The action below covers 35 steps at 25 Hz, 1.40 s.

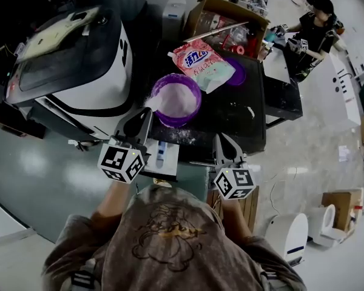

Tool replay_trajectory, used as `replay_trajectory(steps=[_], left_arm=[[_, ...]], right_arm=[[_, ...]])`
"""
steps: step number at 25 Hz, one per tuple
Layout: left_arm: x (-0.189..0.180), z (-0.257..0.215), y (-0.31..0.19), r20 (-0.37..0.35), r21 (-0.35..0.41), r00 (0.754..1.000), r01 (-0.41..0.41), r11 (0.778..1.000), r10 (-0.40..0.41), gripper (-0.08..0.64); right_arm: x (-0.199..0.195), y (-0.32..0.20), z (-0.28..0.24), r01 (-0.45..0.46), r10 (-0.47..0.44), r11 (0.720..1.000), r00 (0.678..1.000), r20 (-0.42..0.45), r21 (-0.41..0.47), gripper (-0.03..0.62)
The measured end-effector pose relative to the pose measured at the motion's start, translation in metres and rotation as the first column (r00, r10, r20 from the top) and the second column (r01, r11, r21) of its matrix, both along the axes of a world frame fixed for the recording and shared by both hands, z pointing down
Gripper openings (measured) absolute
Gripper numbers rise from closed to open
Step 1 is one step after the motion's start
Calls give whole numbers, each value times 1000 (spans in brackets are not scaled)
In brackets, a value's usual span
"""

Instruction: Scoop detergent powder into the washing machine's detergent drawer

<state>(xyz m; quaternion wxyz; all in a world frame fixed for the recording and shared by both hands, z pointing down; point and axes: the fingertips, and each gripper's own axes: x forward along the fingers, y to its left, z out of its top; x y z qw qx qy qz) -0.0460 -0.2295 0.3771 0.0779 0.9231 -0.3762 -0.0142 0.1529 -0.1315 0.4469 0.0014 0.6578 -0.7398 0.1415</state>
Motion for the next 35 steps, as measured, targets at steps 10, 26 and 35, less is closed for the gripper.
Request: replay_trajectory(steps=[10, 26, 35], left_arm=[[14, 4, -42, 3, -5, 996, -94, 996, 94, 23], [36, 10, -66, 69, -19, 991, -116, 993, 118, 23], [62, 14, -74, 171, -31, 960, -221, 975, 223, 23]], right_arm=[[0, -30, 2, -60, 59, 998, 998, -10, -6, 2], [21, -65, -2, 9, -9, 1000, 1000, -16, -2, 2], [23, -75, 1, 41, -41, 999, 999, 8, 6, 2]])
